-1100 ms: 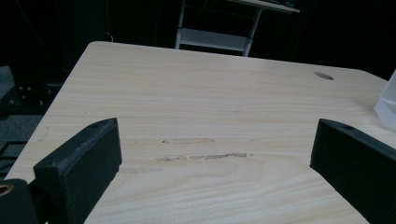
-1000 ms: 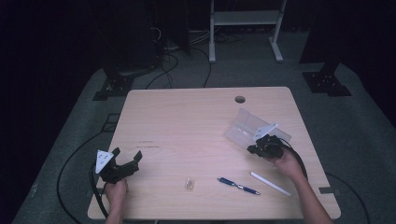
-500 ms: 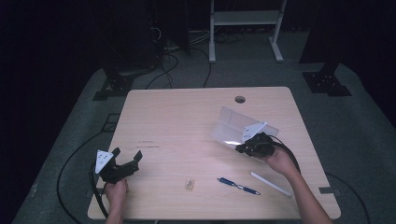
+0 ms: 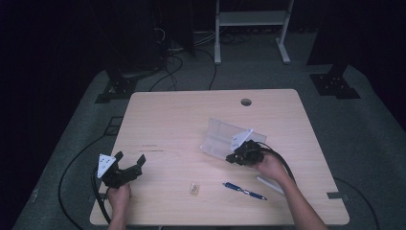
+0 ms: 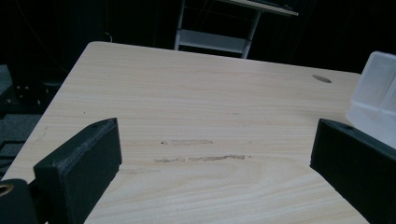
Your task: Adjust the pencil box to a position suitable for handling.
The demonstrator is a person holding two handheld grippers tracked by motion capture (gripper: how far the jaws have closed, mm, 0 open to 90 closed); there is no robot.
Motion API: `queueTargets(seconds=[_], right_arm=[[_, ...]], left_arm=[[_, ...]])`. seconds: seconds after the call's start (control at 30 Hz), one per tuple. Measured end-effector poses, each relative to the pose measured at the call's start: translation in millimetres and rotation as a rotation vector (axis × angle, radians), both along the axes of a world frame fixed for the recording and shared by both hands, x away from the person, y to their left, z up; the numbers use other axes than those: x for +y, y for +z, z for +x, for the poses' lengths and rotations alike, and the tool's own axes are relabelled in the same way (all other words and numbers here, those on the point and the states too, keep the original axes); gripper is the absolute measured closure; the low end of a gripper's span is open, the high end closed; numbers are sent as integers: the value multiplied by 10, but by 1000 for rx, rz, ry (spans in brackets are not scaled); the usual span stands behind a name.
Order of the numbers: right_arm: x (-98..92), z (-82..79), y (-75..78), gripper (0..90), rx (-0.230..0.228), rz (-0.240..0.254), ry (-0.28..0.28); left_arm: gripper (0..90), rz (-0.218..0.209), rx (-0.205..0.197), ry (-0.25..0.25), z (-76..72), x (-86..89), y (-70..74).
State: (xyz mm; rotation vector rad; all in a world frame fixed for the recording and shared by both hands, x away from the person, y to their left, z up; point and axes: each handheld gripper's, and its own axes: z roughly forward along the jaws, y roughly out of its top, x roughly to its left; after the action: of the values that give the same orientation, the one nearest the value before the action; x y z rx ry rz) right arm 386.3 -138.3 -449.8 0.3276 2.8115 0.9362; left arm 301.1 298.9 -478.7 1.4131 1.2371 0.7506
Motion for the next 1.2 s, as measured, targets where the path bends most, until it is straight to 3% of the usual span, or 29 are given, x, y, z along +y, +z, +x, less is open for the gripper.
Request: queueTargets(seconds=[0.6,1.2], right_arm=[[208,15,-186,865,62,5,45],[223,6,-265,830,101,9,15]], left_arm=[[11,-1,0,3,1,6,0],[11,0,-6,5,-4,4,3]])
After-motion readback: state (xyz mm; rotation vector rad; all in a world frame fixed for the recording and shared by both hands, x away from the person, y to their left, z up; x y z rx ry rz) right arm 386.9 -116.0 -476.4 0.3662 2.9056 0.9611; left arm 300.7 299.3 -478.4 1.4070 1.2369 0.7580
